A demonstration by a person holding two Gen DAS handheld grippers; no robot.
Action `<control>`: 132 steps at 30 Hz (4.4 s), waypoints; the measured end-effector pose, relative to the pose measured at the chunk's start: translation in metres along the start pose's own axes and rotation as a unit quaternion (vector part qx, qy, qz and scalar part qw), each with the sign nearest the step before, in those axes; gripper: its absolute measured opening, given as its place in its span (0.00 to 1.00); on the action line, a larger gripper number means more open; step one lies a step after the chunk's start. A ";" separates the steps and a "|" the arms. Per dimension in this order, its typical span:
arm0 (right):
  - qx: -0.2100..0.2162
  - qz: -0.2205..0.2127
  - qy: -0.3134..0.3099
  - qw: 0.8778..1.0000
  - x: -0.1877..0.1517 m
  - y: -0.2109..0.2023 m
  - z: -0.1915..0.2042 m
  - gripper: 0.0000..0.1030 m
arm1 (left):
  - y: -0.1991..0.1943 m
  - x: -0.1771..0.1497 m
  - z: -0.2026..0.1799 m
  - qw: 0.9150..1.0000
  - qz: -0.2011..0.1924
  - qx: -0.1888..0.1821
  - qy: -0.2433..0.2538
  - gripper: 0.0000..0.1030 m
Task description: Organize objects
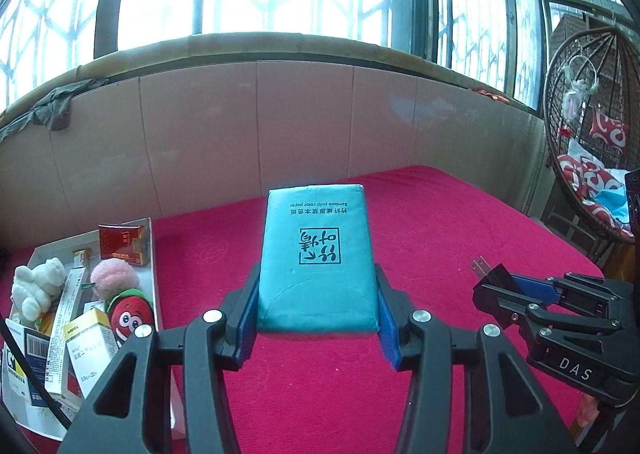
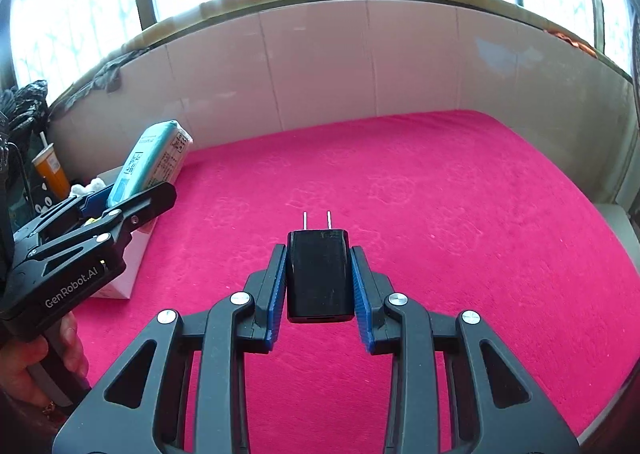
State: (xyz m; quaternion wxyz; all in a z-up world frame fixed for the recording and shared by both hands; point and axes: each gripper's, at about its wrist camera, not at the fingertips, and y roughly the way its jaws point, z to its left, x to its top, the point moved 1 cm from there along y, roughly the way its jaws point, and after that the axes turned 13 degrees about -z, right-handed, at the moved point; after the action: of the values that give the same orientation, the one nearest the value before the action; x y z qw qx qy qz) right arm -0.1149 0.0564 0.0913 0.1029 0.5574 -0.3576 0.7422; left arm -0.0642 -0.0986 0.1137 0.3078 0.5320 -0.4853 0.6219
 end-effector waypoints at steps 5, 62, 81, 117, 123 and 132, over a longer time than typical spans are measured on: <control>0.006 0.001 -0.013 1.000 0.004 0.004 0.016 0.29 | -0.005 0.000 0.016 1.000 -0.002 0.013 -0.012 0.48; 0.048 -0.003 -0.189 0.981 0.033 0.070 0.206 0.29 | -0.066 -0.001 0.194 0.978 -0.047 0.164 -0.122 0.48; 0.160 0.054 -0.133 0.977 0.047 0.132 0.278 0.29 | -0.034 0.013 0.276 0.973 0.024 0.214 -0.083 0.49; 0.132 0.055 -0.103 0.984 0.045 0.195 0.299 0.81 | -0.024 0.000 0.290 0.955 0.081 0.285 -0.003 1.00; 0.135 0.033 -0.119 0.983 0.051 0.176 0.300 0.84 | -0.046 0.010 0.281 0.952 0.046 0.301 -0.017 1.00; 0.119 0.004 -0.143 0.982 0.051 0.144 0.296 0.84 | -0.073 0.014 0.256 0.955 0.012 0.294 -0.025 1.00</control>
State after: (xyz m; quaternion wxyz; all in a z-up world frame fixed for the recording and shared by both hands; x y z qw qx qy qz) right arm 0.0105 -0.2518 0.1141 -0.0199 0.6649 -0.2797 0.6923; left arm 0.0905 -0.3138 0.1380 0.1179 0.6085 -0.2945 0.7274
